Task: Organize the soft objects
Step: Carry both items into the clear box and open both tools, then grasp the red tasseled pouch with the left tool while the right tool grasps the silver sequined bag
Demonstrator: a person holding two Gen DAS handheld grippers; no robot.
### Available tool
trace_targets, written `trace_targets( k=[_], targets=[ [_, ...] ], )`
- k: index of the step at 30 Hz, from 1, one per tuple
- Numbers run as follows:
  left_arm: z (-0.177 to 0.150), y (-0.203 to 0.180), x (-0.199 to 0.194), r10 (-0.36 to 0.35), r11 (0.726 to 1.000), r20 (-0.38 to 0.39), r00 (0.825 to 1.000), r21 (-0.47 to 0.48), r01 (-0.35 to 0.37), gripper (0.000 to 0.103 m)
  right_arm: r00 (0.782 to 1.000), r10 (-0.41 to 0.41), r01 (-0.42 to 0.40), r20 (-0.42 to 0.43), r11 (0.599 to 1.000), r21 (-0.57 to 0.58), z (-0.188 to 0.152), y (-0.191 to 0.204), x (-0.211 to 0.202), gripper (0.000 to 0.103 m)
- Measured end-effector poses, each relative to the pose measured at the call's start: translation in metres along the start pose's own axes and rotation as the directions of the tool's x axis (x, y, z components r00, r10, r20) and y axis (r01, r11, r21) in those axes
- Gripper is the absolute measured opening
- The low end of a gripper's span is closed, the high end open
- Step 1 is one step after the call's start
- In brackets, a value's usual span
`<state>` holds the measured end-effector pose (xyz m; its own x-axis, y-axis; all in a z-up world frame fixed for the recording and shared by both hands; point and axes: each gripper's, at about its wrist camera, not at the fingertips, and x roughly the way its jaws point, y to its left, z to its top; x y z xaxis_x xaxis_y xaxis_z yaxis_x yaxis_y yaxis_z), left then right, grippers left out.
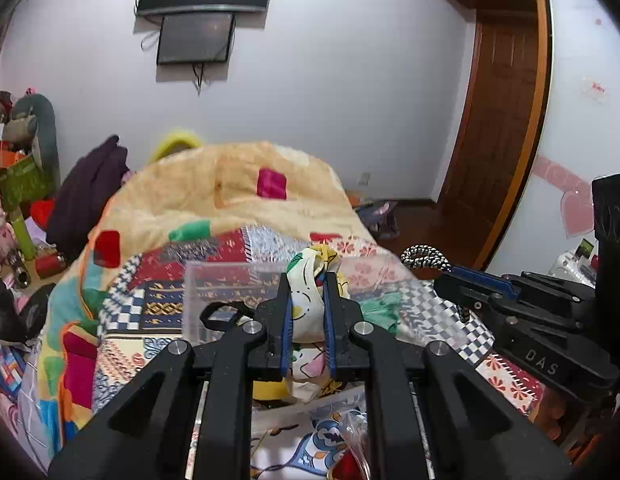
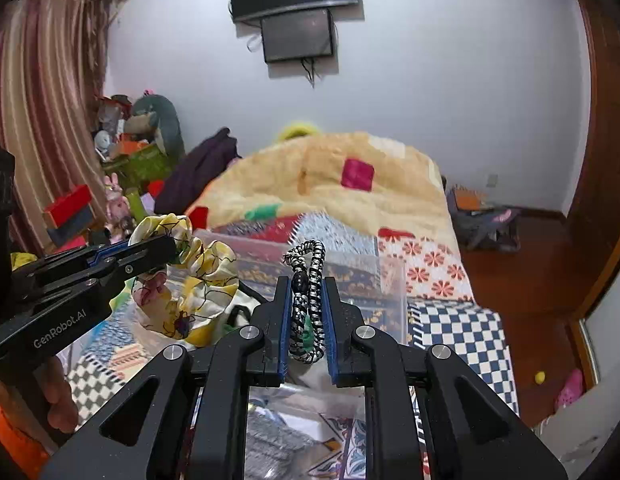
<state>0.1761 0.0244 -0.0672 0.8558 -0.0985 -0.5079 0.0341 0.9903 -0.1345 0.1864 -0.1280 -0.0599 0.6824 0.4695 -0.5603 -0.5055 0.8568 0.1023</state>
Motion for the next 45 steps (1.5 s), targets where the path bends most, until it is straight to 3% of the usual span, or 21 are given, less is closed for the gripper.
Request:
trace_targets(
  k=[12, 15, 17, 19, 21, 26, 33, 37, 45],
  targets=[
    [-0.015, 0.001, 0.054, 0.037, 0.999, -0.123, 0.992, 0.012, -0.036, 0.012, 0.991, -0.031, 0.034, -0.130, 0.999, 0.019, -0.018, -0.017, 0.042, 0.016],
    [-0.018, 0.001, 0.058, 0.055, 0.998, -0.144, 0.988, 0.029, -0.051, 0.018, 0.990, -0.025, 0.028, -0.142, 0.999, 0.019, -0.020, -0.018, 0.042, 0.016],
    [-0.019, 0.001, 0.058, 0.057, 0.998, -0.151, 0.987, 0.030, -0.053, 0.025, 0.989, -0.017, 0.020, -0.148, 1.000, 0.017, -0.018, -0.017, 0.041, 0.023],
    [-0.020, 0.001, 0.055, 0.053, 0.999, -0.150, 0.987, 0.022, -0.050, 0.044, 0.989, -0.015, 0.018, -0.148, 1.000, 0.018, -0.017, -0.018, 0.038, 0.030],
    [-0.021, -0.001, 0.050, 0.052, 0.999, -0.139, 0.989, 0.022, -0.050, 0.054, 0.989, -0.012, 0.015, -0.145, 1.000, 0.019, -0.017, -0.019, 0.037, 0.036],
    [-0.020, -0.006, 0.034, 0.056, 0.998, -0.114, 0.992, 0.038, -0.051, 0.062, 0.993, -0.006, 0.007, -0.118, 1.000, 0.015, -0.013, -0.017, 0.021, 0.050],
    [-0.012, -0.002, -0.002, 0.022, 1.000, -0.062, 0.998, 0.002, -0.022, 0.081, 1.000, -0.012, 0.012, -0.012, 1.000, -0.014, -0.003, -0.007, -0.019, 0.081],
    [-0.010, 0.002, -0.024, 0.010, 1.000, -0.039, 0.999, -0.025, -0.011, 0.091, 0.999, 0.004, -0.003, 0.041, 1.000, -0.023, 0.001, -0.001, -0.043, 0.086],
    [-0.029, -0.001, -0.056, 0.032, 0.999, -0.048, 0.998, 0.018, -0.031, 0.094, 0.998, 0.032, -0.030, 0.052, 0.998, -0.050, -0.017, 0.012, -0.063, 0.097]
  ],
)
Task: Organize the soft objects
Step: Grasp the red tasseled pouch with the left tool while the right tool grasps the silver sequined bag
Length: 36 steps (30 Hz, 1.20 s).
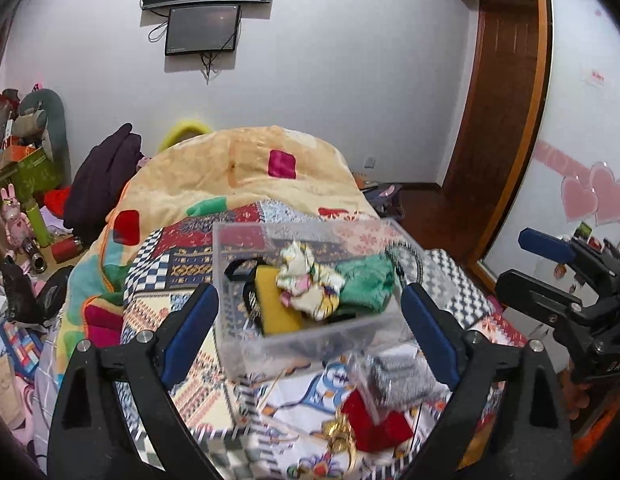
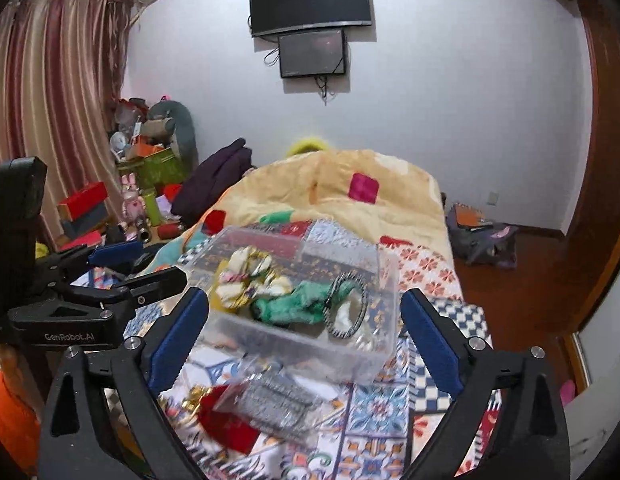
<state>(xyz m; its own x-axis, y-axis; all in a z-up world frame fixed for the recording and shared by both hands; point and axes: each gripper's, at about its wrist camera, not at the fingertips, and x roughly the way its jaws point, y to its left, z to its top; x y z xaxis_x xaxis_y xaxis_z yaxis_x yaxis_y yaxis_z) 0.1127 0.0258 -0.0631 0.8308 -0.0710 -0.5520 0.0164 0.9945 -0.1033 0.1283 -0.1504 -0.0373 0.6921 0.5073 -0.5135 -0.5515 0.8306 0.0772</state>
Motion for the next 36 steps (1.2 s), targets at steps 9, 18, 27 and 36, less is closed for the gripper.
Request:
trace_targets(
  k=[9, 18, 27, 36],
  targets=[
    [-0.050, -0.009, 0.007, 0.022, 0.998, -0.118, 0.993, 0.056, -0.016, 0.094, 0.988, 0.005, 0.003, -0.154, 0.999, 0.053, -0.045, -0.003, 0.032, 0.097],
    [-0.089, -0.011, 0.038, -0.004, 0.999, -0.241, 0.970, 0.033, 0.013, 0.094, 0.956, 0.015, 0.007, -0.294, 0.997, 0.075, -0.080, -0.006, 0.068, 0.096],
    [-0.105, -0.020, 0.056, -0.049, 0.999, -0.300, 0.953, 0.007, 0.054, 0.075, 0.936, 0.075, -0.040, -0.345, 0.994, 0.106, -0.092, -0.006, 0.080, 0.064],
    [-0.107, -0.025, 0.055, -0.062, 0.997, -0.281, 0.958, 0.018, 0.069, 0.031, 0.939, 0.091, -0.060, -0.331, 0.993, 0.102, -0.091, -0.001, 0.078, 0.031]
  ],
)
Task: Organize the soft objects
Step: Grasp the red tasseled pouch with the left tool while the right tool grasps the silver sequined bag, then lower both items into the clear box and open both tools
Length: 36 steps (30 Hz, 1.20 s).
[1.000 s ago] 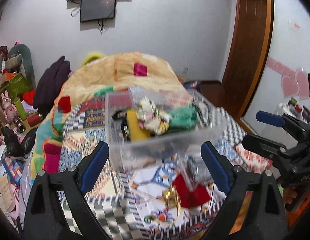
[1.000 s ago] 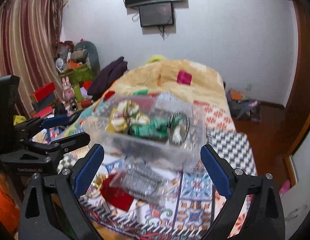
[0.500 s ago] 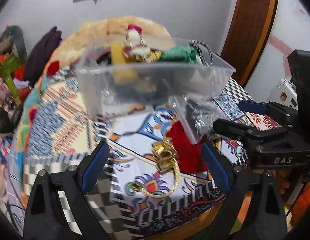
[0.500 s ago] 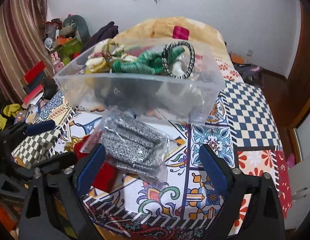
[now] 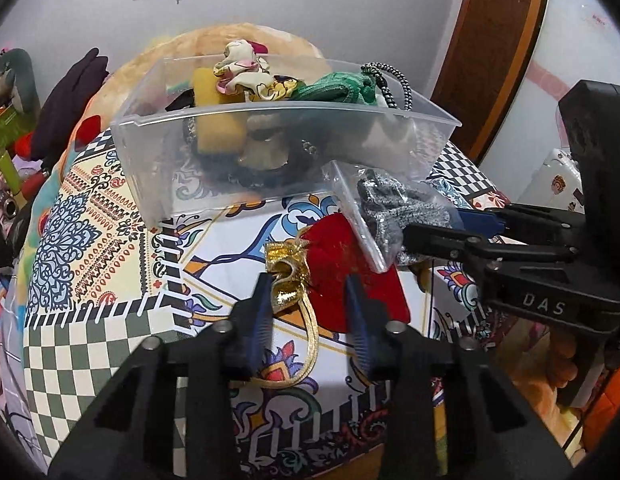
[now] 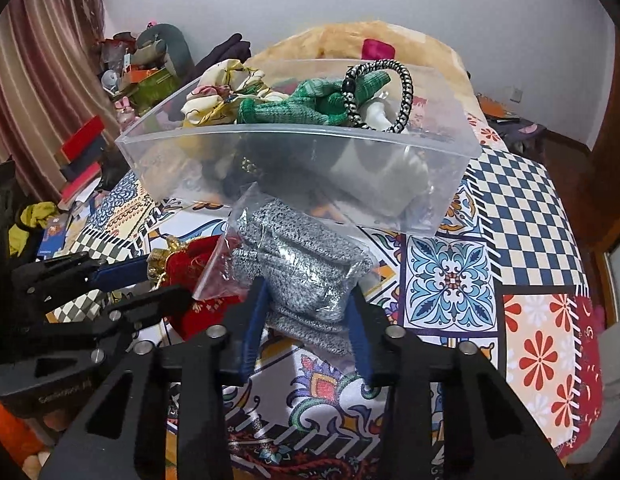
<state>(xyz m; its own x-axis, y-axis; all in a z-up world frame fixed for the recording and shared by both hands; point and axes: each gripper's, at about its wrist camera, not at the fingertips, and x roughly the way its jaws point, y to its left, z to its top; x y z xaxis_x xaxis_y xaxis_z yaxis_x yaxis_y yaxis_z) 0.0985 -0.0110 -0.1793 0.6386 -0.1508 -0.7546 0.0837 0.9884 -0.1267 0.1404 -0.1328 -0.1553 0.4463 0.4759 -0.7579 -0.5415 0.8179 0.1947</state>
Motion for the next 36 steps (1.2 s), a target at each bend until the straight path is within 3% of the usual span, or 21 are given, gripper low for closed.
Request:
trace_targets(
  k=[6, 17, 26, 36],
  targets=[
    [-0.001, 0.013, -0.010, 0.007, 1.000, 0.022, 1.000, -0.011, -0.007, 0.019, 1.000, -0.005, 0.006, 0.027, 1.000, -0.012, 0.001, -0.003, -0.012, 0.020],
    [0.015, 0.021, -0.061, 0.035, 0.999, 0.156, 0.987, -0.026, -0.031, 0.018, 0.990, 0.005, 0.001, 0.142, 0.999, -0.044, 0.009, 0.005, -0.057, 0.018],
    [0.044, 0.024, -0.099, 0.046, 0.999, 0.293, 0.955, -0.023, -0.041, 0.018, 0.952, -0.038, 0.062, 0.303, 0.996, -0.071, 0.034, 0.013, -0.107, 0.018],
    [0.092, 0.033, -0.106, 0.032, 0.999, 0.373, 0.927, -0.049, -0.015, 0.018, 0.921, -0.076, 0.111, 0.383, 0.991, -0.072, 0.069, 0.017, -0.106, 0.018]
  ],
)
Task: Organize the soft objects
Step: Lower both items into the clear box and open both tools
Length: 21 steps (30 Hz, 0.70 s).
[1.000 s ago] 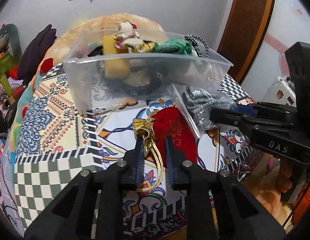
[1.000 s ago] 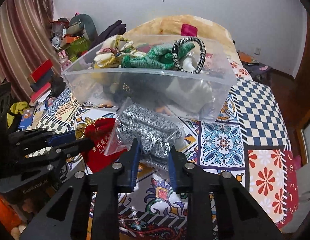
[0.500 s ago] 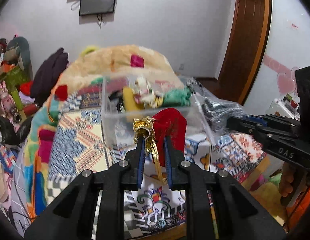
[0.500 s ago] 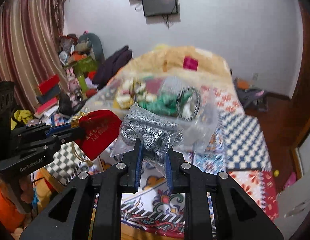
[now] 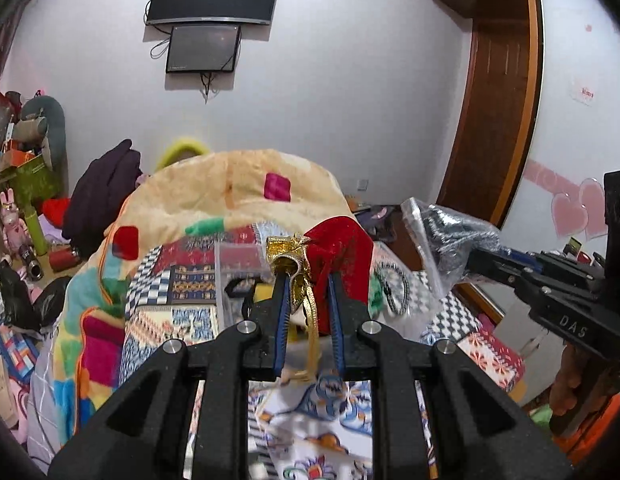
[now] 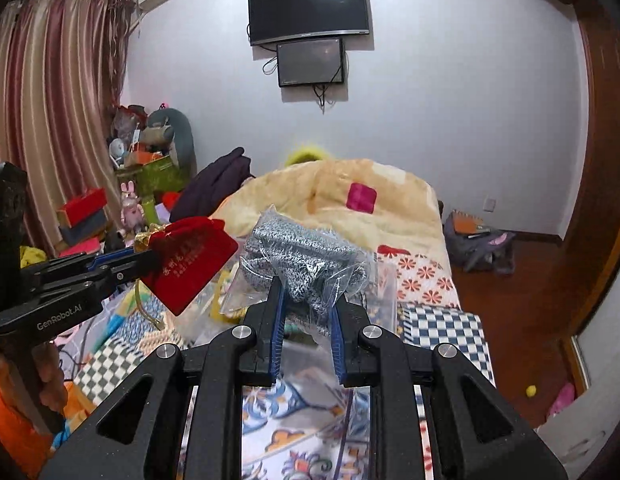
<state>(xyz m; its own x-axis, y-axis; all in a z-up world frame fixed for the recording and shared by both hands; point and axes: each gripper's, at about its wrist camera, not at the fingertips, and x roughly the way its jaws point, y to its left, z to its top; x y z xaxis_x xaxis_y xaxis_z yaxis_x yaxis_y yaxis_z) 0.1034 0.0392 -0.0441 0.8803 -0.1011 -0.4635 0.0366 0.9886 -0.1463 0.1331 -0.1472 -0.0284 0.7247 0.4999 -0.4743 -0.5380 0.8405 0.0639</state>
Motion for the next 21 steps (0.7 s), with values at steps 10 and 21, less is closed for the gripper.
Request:
trace_targets(
  k=[10, 21],
  targets=[
    [0.008, 0.005, 0.037, 0.041, 0.999, -0.023, 0.999, -0.004, -0.041, 0.018, 0.999, 0.000, 0.000, -0.042, 1.000, 0.017, 0.005, 0.005, 0.040, 0.018],
    [-0.017, 0.014, 0.092, 0.069, 0.998, -0.154, 0.986, 0.013, -0.068, 0.018, 0.981, -0.005, 0.010, -0.193, 1.000, 0.025, -0.023, -0.002, 0.088, 0.019]
  ],
)
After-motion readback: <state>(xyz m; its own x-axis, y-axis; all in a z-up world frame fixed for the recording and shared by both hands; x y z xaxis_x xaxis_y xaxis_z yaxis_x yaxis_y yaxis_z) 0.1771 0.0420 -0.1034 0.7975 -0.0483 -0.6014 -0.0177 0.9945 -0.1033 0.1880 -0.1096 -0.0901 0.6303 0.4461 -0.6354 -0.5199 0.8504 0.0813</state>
